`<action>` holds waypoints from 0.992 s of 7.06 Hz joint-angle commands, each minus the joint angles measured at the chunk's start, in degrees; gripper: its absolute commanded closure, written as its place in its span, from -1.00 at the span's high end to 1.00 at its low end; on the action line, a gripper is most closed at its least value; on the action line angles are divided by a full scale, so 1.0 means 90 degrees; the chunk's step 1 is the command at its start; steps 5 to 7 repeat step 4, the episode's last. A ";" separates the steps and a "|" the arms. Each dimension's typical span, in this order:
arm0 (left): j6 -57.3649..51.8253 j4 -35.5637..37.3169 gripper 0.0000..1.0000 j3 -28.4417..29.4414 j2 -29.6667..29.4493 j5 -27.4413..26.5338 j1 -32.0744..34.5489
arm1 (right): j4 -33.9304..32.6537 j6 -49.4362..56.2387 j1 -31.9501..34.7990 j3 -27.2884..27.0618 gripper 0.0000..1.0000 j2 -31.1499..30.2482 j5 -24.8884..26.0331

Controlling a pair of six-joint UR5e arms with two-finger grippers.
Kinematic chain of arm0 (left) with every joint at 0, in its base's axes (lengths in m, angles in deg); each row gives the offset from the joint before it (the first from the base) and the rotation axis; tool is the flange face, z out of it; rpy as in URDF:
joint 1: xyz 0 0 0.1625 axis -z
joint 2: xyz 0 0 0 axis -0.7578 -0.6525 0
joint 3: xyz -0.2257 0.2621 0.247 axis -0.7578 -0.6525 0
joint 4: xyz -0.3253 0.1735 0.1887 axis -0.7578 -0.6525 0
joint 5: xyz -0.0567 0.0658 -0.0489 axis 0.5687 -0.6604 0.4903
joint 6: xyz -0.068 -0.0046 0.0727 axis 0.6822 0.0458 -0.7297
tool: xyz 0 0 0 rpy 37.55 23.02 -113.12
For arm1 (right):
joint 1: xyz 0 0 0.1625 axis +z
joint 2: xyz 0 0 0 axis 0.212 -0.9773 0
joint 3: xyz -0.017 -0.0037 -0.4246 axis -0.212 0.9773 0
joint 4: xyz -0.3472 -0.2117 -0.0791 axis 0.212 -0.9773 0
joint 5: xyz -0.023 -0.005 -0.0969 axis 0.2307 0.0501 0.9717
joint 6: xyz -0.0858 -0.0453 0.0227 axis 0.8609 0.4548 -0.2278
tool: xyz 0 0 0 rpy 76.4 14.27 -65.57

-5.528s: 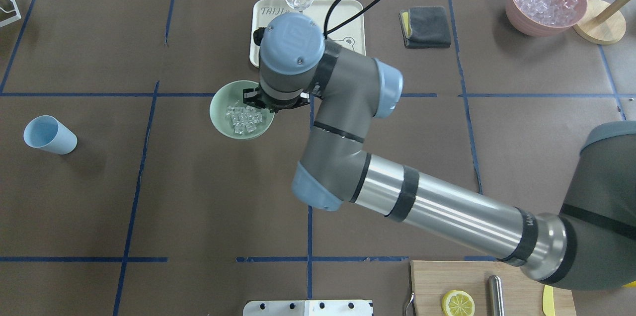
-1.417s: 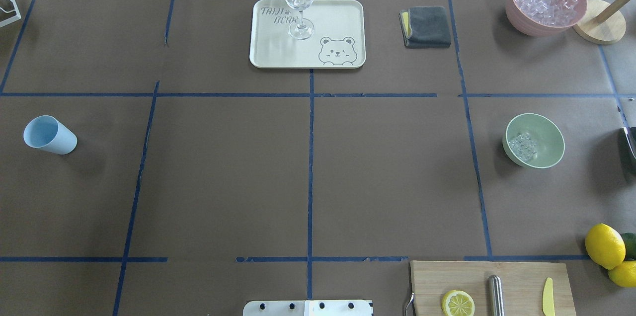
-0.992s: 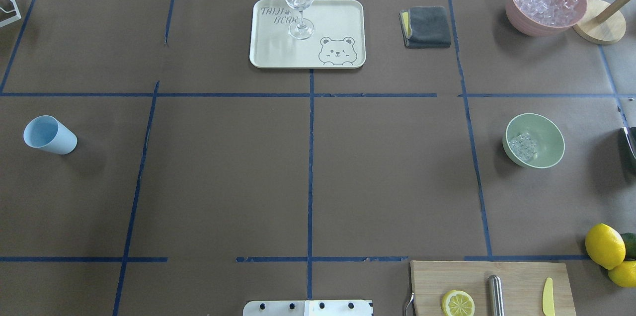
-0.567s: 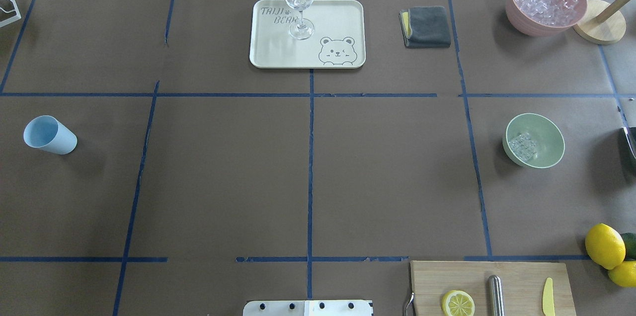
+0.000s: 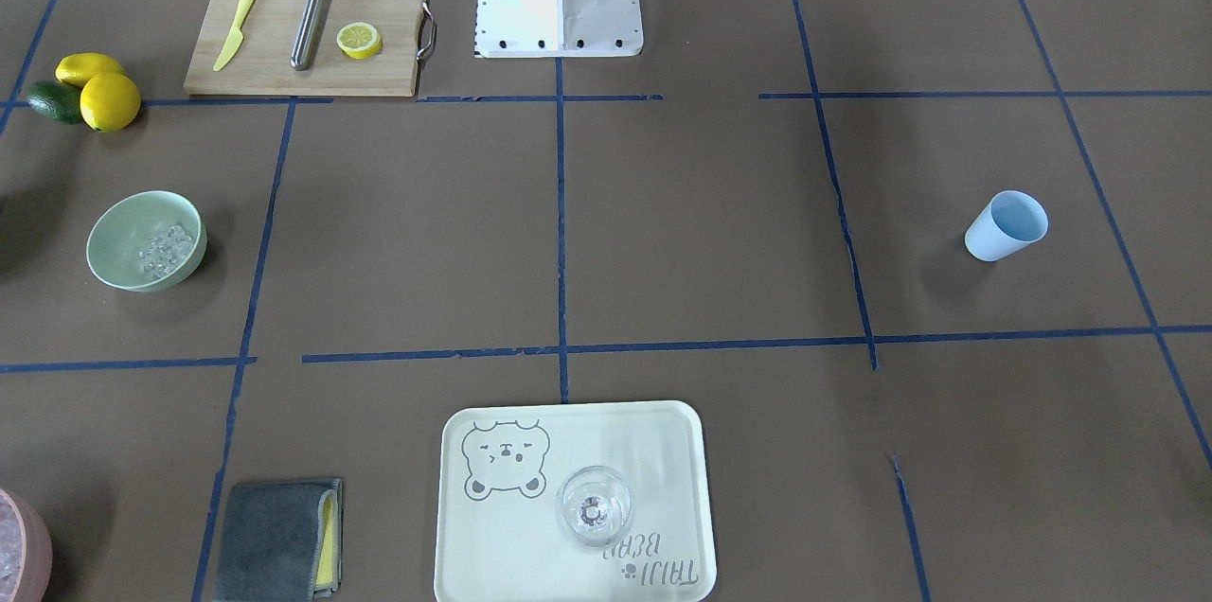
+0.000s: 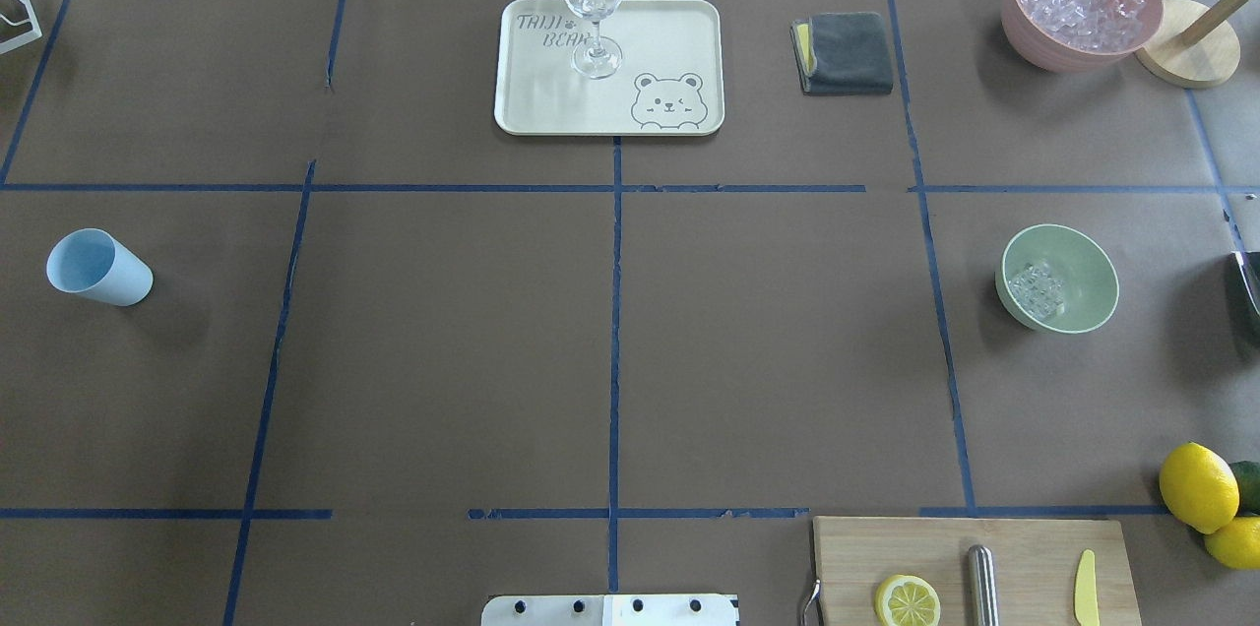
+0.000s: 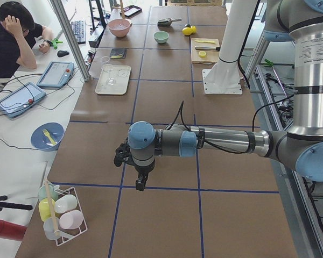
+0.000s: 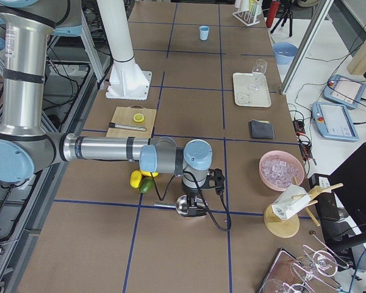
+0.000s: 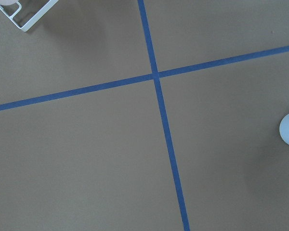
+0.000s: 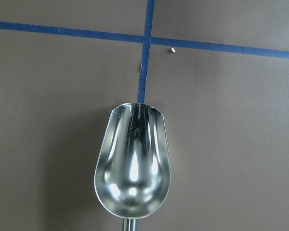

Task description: Pour ice into bowl

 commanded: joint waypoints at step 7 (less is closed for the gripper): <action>-0.0006 -0.0042 1.00 0.0000 0.0000 0.0010 0.0000 | 0.0000 0.0008 0.0000 0.0000 1.00 0.0000 -0.0020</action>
